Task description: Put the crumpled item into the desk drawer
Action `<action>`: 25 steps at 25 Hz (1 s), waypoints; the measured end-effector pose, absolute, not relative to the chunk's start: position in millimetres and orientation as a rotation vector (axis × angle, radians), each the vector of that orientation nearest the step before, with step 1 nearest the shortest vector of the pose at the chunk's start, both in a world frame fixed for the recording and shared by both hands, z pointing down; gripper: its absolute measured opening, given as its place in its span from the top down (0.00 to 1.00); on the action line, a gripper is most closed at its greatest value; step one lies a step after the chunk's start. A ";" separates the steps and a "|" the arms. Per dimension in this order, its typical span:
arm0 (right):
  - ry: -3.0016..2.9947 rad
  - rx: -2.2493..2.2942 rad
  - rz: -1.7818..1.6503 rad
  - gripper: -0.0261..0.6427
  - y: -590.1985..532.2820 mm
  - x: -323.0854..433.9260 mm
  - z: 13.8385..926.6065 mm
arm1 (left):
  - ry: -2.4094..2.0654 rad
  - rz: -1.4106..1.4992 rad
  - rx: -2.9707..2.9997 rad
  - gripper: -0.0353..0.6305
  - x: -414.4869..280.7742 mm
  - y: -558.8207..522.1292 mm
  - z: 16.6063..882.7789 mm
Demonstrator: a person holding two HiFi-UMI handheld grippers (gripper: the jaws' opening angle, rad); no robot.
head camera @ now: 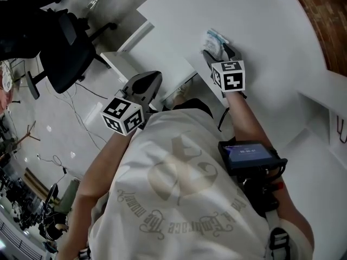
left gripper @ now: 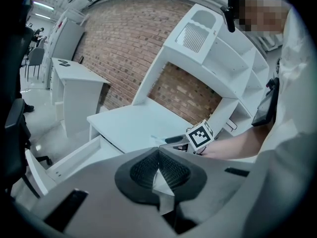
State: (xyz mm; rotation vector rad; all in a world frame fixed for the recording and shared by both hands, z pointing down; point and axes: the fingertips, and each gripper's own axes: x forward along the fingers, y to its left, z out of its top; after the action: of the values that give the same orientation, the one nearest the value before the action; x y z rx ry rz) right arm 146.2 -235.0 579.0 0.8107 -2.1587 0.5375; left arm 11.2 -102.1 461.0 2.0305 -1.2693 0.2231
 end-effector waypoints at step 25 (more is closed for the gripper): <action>-2.120 0.705 0.487 0.60 -230.6 138.6 592.5 | -1.345 0.236 1.981 0.92 6.2 -82.6 457.7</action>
State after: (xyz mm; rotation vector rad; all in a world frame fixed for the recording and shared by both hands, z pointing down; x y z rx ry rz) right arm 138.6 -230.6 592.5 0.7052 -2.1201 0.4870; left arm 6.2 -82.6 457.7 1.9809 -1.3448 0.2364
